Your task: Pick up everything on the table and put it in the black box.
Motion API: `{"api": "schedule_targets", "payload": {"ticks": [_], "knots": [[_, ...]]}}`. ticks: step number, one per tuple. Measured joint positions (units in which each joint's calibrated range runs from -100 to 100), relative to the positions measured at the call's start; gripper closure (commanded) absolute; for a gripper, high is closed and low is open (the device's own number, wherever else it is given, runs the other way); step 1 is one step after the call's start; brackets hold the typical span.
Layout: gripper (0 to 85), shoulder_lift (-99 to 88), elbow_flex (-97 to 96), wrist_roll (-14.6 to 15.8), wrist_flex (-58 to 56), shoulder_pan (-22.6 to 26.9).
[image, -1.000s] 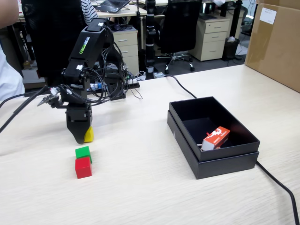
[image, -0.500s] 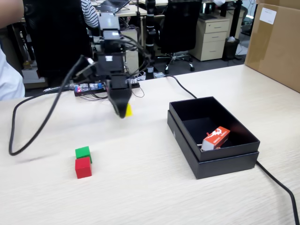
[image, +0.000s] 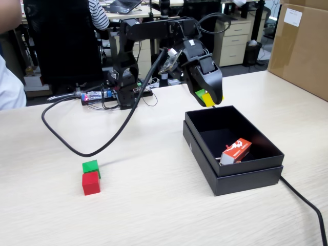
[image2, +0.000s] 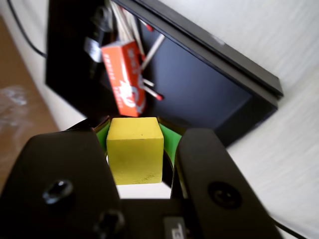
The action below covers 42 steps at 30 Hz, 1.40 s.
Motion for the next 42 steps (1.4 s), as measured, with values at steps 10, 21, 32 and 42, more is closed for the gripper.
{"api": "schedule_targets", "payload": {"ticks": [10, 21, 32, 42], "knots": [[84.6, 8.28, -0.91, 1.71, -2.63, 1.66], [67.8, 13.46, -3.65, 2.49, -3.02, 1.9], [47.0, 13.33, -3.93, 3.37, -3.02, 1.9], [46.0, -7.38, -4.29, 3.37, -6.43, -0.49]]}}
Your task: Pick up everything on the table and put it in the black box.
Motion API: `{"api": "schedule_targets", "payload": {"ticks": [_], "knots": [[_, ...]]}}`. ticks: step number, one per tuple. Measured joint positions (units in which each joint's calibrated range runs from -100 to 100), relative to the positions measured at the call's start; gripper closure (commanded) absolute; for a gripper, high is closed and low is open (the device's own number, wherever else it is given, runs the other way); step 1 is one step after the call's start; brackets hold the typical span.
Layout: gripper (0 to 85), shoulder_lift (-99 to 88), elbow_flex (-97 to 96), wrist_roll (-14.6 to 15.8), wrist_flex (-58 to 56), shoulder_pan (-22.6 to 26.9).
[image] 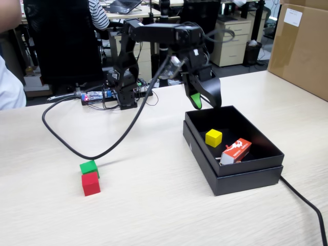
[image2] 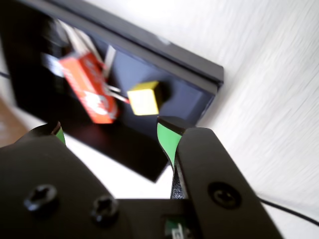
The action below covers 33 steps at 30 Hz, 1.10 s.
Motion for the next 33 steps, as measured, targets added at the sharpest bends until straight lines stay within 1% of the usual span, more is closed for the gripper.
{"api": "schedule_targets", "payload": {"ticks": [3, 6, 7, 10, 16, 19, 24, 33], "knots": [[46.0, -8.03, 0.09, -0.2, -1.78, -2.74], [46.0, -13.33, -3.47, -1.47, -3.02, -6.2], [45.8, -14.37, -5.39, -2.15, -3.02, -7.62], [40.6, -15.15, -10.5, -4.3, -3.1, -11.77], [40.0, -14.76, -18.9, -8.79, -3.02, -19.54], [40.0, -11.13, -20.45, -10.65, -1.78, -22.66], [40.0, 0.78, -20.81, -14.07, 3.72, -26.62], [40.2, 14.24, -14.33, -15.87, 6.35, -29.4]]}}
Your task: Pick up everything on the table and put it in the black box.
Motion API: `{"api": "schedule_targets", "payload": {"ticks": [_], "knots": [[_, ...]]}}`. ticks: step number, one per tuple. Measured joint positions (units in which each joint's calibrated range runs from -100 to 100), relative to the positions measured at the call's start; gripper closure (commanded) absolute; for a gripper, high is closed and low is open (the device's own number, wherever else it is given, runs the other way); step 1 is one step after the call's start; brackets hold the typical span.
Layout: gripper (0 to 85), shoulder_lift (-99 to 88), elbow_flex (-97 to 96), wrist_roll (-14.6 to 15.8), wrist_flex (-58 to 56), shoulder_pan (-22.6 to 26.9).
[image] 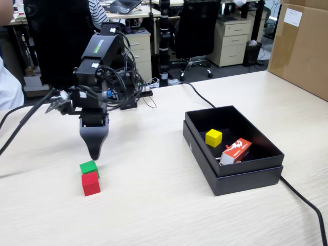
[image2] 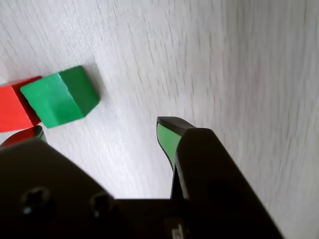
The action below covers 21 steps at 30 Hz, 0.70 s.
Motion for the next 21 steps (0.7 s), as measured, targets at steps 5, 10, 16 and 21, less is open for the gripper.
{"api": "schedule_targets", "payload": {"ticks": [5, 10, 16, 21], "knots": [[40.2, 5.05, 4.56, -0.49, 0.0, -0.59], [40.2, 6.86, 4.56, -0.68, 0.0, -1.03], [40.8, 7.25, 4.56, -0.93, 0.0, -1.47], [45.8, 7.25, 3.38, -1.17, 0.08, -1.66]]}}
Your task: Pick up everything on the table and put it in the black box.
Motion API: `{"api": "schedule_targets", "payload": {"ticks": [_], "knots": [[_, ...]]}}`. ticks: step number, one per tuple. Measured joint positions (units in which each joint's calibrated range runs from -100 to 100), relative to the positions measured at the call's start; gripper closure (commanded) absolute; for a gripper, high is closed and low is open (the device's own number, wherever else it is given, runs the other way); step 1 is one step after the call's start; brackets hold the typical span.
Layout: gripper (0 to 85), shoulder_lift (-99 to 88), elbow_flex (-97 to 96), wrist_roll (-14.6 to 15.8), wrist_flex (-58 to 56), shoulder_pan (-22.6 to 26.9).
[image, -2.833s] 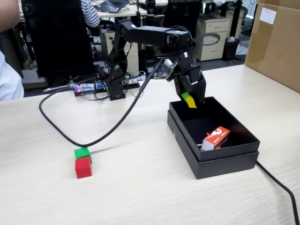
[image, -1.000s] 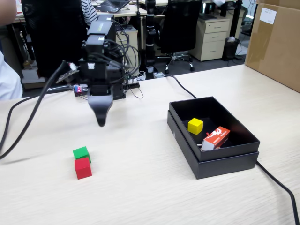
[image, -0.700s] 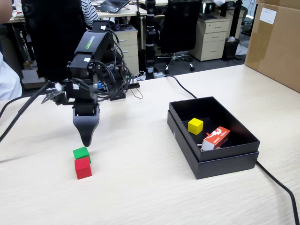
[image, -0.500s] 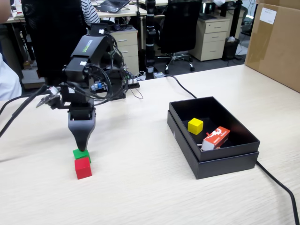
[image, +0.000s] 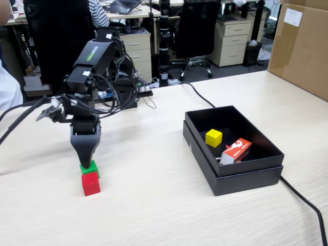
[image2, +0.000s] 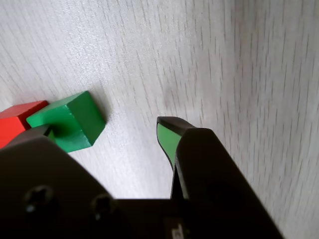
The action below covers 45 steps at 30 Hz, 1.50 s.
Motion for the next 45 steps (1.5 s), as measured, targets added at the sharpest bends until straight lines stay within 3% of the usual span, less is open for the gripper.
{"api": "schedule_targets", "payload": {"ticks": [10, 16, 37, 45], "knots": [[50.4, -1.17, 0.09, 0.15, -1.94, -0.05], [39.0, -1.42, 0.55, 0.34, -2.79, -0.1], [39.2, 5.44, 7.3, 0.49, -1.86, 0.05], [43.5, 5.44, 7.03, 0.44, -1.86, -0.05]]}}
